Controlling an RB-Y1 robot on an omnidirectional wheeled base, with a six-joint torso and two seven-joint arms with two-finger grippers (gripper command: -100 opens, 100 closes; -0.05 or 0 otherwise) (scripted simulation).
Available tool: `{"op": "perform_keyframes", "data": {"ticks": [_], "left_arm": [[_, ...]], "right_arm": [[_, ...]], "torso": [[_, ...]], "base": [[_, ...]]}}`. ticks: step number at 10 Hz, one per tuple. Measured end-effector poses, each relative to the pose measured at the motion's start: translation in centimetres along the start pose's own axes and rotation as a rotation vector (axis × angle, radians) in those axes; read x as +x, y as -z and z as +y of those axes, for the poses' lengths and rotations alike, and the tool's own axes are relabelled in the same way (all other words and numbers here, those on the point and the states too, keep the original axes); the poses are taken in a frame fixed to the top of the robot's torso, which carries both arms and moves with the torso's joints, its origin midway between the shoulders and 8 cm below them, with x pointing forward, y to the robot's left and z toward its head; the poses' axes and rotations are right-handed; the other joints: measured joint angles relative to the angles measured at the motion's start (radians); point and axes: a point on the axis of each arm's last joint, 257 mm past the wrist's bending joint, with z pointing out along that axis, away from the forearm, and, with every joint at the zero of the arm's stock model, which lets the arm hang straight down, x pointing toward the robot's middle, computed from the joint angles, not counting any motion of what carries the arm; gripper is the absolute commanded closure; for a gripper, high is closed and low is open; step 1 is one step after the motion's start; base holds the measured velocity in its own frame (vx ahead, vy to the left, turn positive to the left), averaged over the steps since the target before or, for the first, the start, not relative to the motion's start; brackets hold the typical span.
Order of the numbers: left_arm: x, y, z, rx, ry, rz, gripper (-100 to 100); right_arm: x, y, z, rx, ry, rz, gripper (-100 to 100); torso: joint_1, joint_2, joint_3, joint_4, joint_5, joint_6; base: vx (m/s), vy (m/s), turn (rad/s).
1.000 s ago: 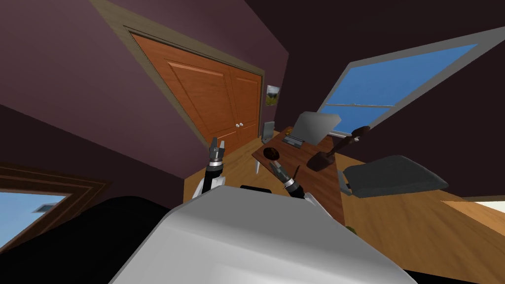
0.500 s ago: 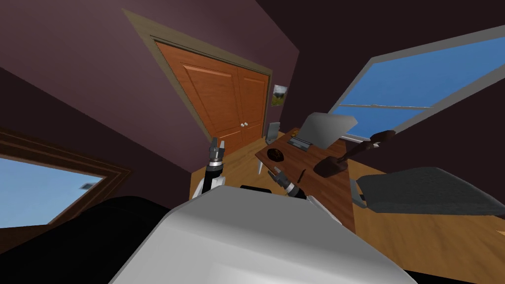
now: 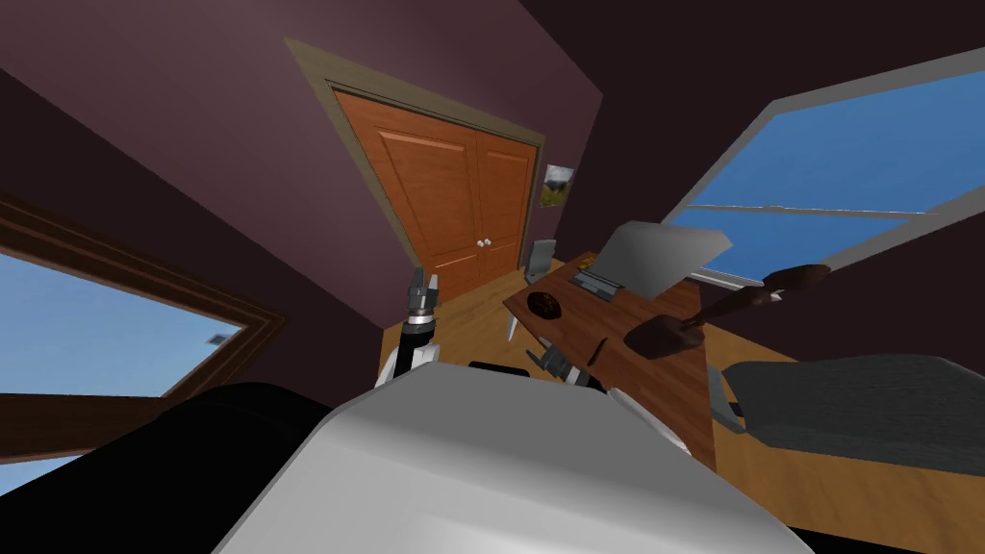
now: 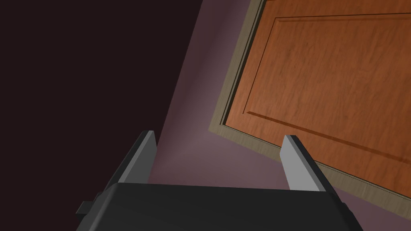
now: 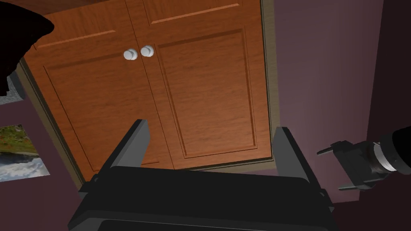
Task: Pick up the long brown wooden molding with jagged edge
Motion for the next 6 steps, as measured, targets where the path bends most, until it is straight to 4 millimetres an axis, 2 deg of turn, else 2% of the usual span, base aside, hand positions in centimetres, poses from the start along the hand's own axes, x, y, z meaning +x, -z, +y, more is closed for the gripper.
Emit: {"op": "perform_keyframes", "data": {"ticks": [1, 2, 3, 6], "left_arm": [[0.0, 0.0, 0.0, 0.0, 0.0, 0.0, 0], [0.0, 0.0, 0.0, 0.0, 0.0, 0.0, 0], [0.0, 0.0, 0.0, 0.0, 0.0, 0.0, 0], [0.0, 0.0, 0.0, 0.0, 0.0, 0.0, 0]], "right_arm": [[1.8, 0.6, -0.3, -0.006, 0.049, 0.057, -100], [2.8, 1.5, -0.5, -0.008, 0.085, 0.093, -100], [5.0, 2.9, -1.0, -0.013, 0.132, 0.153, -100], [8.4, 5.1, -2.1, -0.034, 0.257, 0.274, -100]], "torso": [[0.0, 0.0, 0.0, 0.0, 0.0, -0.001], [0.0, 0.0, 0.0, 0.0, 0.0, 0.0], [0.0, 0.0, 0.0, 0.0, 0.0, 0.0], [0.0, -0.001, 0.0, 0.0, 0.0, 0.0]], "base": [[0.01, 0.008, 0.116], [0.014, 0.013, 0.165], [0.012, 0.008, 0.103], [0.016, 0.011, 0.156]]}}
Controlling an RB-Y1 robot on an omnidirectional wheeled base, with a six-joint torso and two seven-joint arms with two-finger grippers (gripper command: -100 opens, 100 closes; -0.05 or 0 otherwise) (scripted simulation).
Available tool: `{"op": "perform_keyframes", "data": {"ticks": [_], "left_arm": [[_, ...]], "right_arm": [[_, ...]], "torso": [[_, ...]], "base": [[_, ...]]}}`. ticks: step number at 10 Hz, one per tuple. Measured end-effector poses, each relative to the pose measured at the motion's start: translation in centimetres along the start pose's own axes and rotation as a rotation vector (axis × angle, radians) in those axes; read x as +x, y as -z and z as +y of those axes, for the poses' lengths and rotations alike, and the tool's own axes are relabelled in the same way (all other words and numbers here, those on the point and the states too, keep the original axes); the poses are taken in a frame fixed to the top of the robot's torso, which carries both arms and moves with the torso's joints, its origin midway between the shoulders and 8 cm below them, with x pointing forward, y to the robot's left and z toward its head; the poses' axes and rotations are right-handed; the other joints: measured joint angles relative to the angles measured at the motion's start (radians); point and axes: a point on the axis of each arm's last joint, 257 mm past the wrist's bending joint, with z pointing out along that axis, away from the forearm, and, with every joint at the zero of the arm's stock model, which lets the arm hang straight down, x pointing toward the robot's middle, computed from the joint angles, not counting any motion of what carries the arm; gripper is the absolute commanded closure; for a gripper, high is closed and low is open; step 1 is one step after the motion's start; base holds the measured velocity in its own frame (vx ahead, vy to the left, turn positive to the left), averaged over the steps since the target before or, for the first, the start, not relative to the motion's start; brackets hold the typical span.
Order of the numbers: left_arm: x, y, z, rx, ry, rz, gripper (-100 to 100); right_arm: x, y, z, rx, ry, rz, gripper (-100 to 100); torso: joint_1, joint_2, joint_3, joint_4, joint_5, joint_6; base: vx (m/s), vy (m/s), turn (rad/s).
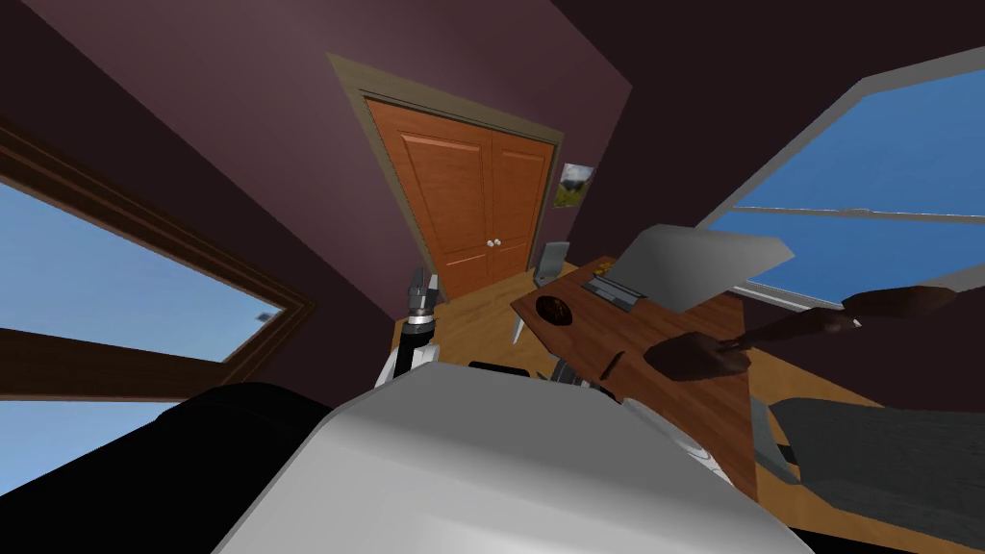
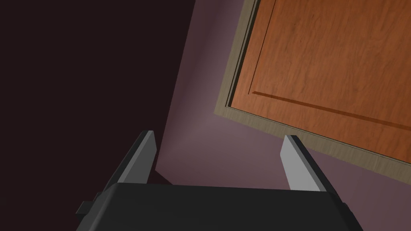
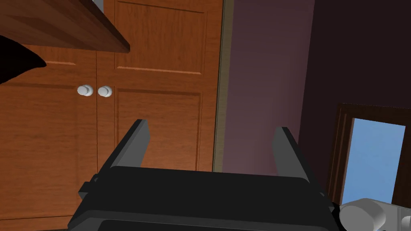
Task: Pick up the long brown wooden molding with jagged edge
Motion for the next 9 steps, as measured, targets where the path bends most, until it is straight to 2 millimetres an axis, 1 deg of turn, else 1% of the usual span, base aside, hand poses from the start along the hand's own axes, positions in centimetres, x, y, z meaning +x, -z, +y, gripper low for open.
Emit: {"op": "perform_keyframes", "data": {"ticks": [1, 2, 3, 4, 5, 6, 7, 8, 9], "left_arm": [[0.0, 0.0, 0.0, 0.0, 0.0, 0.0, 0], [0.0, 0.0, 0.0, 0.0, 0.0, 0.0, 0], [0.0, 0.0, 0.0, 0.0, 0.0, 0.0, 0], [0.0, 0.0, 0.0, 0.0, 0.0, 0.0, 0], [0.0, 0.0, 0.0, 0.0, 0.0, 0.0, 0], [0.0, 0.0, 0.0, 0.0, 0.0, 0.0, 0], [0.0, 0.0, 0.0, 0.0, 0.0, 0.0, 0], [0.0, 0.0, 0.0, 0.0, 0.0, 0.0, 0], [0.0, 0.0, 0.0, 0.0, 0.0, 0.0, 0]], "right_arm": [[1.9, 0.8, 0.0, -0.013, 0.048, 0.054, -100], [3.2, 1.9, 0.0, -0.018, 0.081, 0.09, -100], [5.2, 3.4, -0.3, -0.033, 0.132, 0.146, -100], [6.2, 3.9, -0.5, -0.043, 0.168, 0.176, -100], [8.1, 5.2, -1.0, -0.058, 0.218, 0.233, -100], [9.3, 5.9, -1.1, -0.067, 0.249, 0.263, -100], [11.0, 7.4, -1.9, -0.084, 0.298, 0.315, -100], [12.8, 9.2, -1.8, -0.111, 0.35, 0.376, -100], [13.9, 10.6, -2.1, -0.123, 0.391, 0.415, -100]], "torso": [[0.0, 0.0, 0.0, 0.0, 0.0, -0.001], [0.0, 0.0, 0.0, 0.0, 0.0, 0.0], [0.0, 0.0, 0.0, 0.0, 0.0, 0.0], [0.0, 0.0, 0.0, 0.0, 0.0, 0.0], [0.0, -0.001, 0.0, 0.0, 0.0, 0.0], [0.0, 0.0, 0.0, 0.0, 0.0, 0.0], [0.0, -0.001, 0.0, 0.0, 0.0, -0.001], [0.001, -0.002, -0.001, 0.0, 0.0, 0.0], [0.0, -0.001, -0.001, 0.0, 0.0, 0.0]], "base": [[0.018, 0.01, 0.092], [0.023, 0.016, 0.145], [0.021, 0.009, 0.1], [0.024, 0.014, 0.155], [0.022, 0.007, 0.089], [0.027, 0.016, 0.171], [0.04, 0.015, 0.244], [0.039, 0.001, 0.078], [0.039, 0.006, 0.146]]}}
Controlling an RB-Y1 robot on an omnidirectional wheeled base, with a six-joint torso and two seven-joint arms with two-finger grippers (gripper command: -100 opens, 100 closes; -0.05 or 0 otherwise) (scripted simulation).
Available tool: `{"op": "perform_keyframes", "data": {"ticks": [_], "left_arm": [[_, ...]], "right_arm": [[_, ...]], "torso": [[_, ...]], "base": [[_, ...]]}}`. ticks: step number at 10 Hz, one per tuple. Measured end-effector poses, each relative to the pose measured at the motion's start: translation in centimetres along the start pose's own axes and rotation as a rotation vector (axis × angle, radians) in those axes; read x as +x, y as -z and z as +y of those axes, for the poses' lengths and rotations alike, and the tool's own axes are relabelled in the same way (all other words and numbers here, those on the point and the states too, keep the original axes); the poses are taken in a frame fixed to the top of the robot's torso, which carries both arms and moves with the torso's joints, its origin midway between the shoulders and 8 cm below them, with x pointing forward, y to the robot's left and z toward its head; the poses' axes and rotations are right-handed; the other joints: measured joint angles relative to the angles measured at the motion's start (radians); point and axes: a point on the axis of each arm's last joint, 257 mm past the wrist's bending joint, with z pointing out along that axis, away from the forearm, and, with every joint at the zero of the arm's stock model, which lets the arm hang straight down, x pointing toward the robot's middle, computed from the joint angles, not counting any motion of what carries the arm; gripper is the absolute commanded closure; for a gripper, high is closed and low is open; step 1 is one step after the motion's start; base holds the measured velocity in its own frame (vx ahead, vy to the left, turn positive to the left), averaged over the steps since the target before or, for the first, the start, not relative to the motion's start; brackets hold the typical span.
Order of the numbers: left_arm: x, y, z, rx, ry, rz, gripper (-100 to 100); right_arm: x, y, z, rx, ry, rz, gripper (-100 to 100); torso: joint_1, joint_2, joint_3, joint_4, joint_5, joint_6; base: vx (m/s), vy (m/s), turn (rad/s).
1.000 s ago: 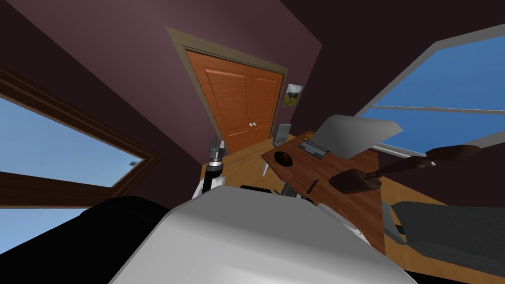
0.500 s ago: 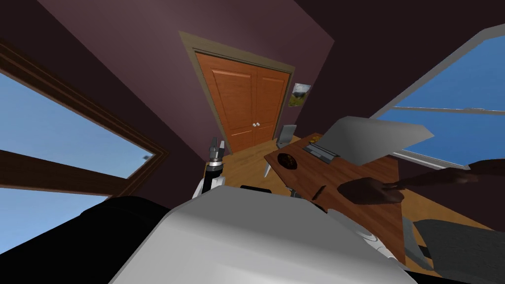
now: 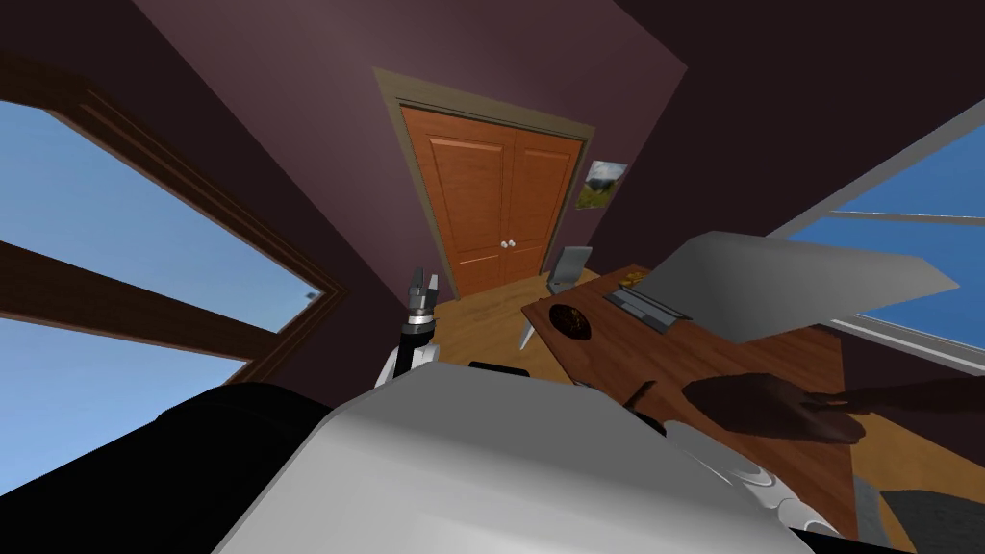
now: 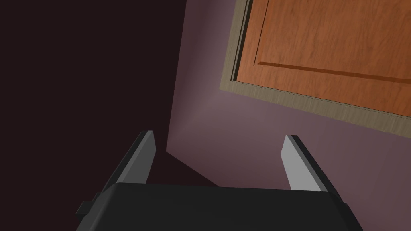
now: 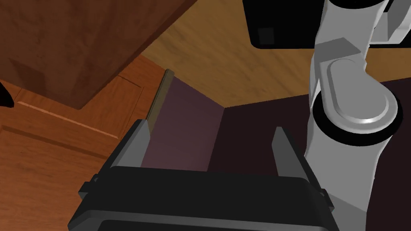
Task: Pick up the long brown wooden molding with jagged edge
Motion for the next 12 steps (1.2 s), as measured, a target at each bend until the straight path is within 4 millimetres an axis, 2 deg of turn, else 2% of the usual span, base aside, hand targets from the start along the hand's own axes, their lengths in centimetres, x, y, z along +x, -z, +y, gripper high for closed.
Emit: {"op": "perform_keyframes", "data": {"ticks": [3, 4, 6, 8, 9, 12], "left_arm": [[0.0, 0.0, 0.0, 0.0, 0.0, 0.0, 0], [0.0, 0.0, 0.0, 0.0, 0.0, 0.0, 0], [0.0, 0.0, 0.0, 0.0, 0.0, 0.0, 0], [0.0, 0.0, 0.0, 0.0, 0.0, 0.0, 0], [0.0, 0.0, 0.0, 0.0, 0.0, 0.0, 0], [0.0, 0.0, 0.0, 0.0, 0.0, 0.0, 0]], "right_arm": [[5.3, 3.0, 0.6, -0.054, 0.123, 0.126, -100], [6.3, 3.5, 1.1, -0.068, 0.153, 0.148, -100], [10.4, 5.6, 1.7, -0.123, 0.25, 0.24, -100], [12.6, 8.1, 2.1, -0.163, 0.32, 0.303, -100], [14.2, 10.2, 2.1, -0.193, 0.366, 0.35, -100], [16.4, 11.9, 2.4, -0.233, 0.424, 0.401, -100]], "torso": [[0.0, 0.001, 0.0, 0.0, 0.0, 0.0], [0.0, 0.001, 0.001, 0.0, 0.0, 0.0], [0.0, -0.001, 0.0, 0.0, 0.0, 0.0], [0.0, 0.0, 0.0, 0.0, 0.0, 0.0], [0.0, -0.001, 0.0, 0.0, 0.0, -0.001], [0.0, 0.001, 0.001, 0.0, 0.0, 0.0]], "base": [[0.026, 0.004, 0.087], [0.03, 0.001, 0.153], [0.047, -0.005, 0.113], [0.042, -0.005, 0.144], [0.034, -0.018, 0.042], [0.028, -0.007, 0.054]]}}
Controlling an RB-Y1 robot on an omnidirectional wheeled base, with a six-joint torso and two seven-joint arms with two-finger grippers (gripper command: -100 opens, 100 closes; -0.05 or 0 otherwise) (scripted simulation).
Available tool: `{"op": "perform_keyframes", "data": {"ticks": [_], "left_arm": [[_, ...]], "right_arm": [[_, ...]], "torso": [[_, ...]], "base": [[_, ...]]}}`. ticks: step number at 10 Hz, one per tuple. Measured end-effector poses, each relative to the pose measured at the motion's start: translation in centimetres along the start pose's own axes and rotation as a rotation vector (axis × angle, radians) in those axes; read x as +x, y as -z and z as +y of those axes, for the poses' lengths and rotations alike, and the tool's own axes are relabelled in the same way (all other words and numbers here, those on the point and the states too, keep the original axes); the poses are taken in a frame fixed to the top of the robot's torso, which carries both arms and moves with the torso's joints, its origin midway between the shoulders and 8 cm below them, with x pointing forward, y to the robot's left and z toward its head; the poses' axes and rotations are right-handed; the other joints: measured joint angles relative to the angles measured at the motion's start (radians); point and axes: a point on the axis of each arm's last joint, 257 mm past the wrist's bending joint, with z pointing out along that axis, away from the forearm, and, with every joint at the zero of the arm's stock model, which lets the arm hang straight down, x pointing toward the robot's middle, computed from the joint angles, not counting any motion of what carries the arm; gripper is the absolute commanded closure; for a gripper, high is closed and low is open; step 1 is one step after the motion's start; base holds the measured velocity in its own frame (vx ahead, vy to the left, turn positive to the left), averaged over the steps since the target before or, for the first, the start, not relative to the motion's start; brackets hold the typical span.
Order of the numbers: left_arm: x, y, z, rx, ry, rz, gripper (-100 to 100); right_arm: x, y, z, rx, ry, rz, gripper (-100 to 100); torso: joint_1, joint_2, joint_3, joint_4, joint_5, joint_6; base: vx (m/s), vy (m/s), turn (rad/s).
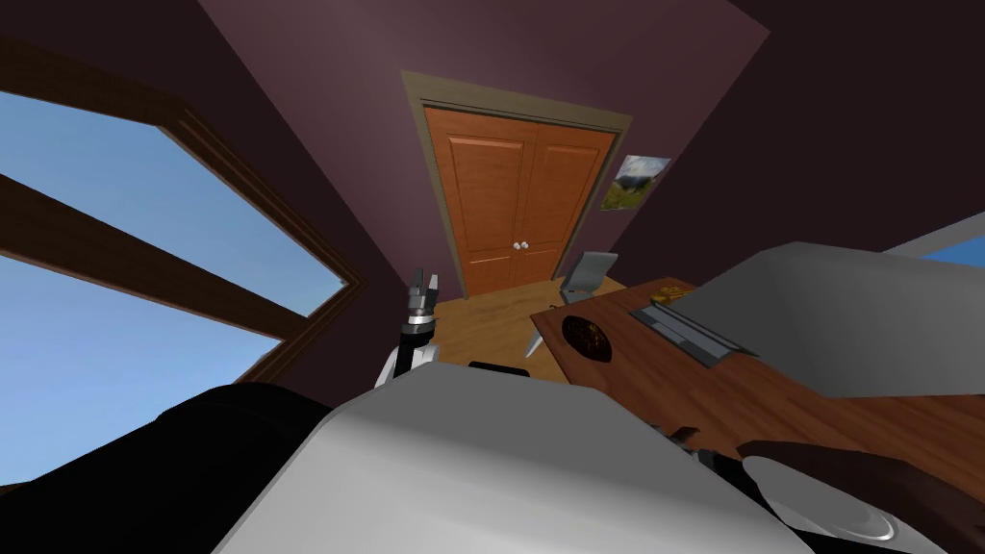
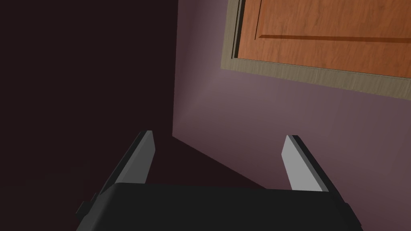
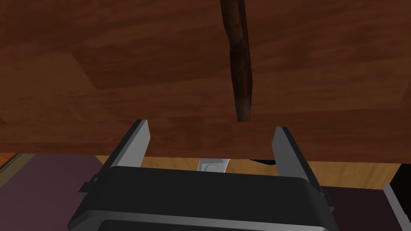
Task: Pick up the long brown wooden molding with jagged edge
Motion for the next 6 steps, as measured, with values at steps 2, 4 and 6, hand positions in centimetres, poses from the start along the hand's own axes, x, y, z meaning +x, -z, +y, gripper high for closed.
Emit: {"op": "perform_keyframes", "data": {"ticks": [2, 4, 6], "left_arm": [[0.0, 0.0, 0.0, 0.0, 0.0, 0.0, 0], [0.0, 0.0, 0.0, 0.0, 0.0, 0.0, 0], [0.0, 0.0, 0.0, 0.0, 0.0, 0.0, 0]], "right_arm": [[2.3, 1.0, 1.5, -0.04, 0.055, 0.049, -100], [4.1, 2.1, 2.8, -0.082, 0.115, 0.093, -100], [5.6, 2.7, 3.9, -0.106, 0.144, 0.119, -100]], "torso": [[-0.001, -0.001, 0.0, 0.0, 0.0, 0.0], [-0.002, -0.001, -0.001, 0.0, 0.0, 0.0], [-0.001, 0.0, 0.0, 0.0, 0.0, 0.0]], "base": [[0.031, -0.018, 0.071], [0.035, -0.028, 0.06], [0.026, -0.025, 0.045]]}}
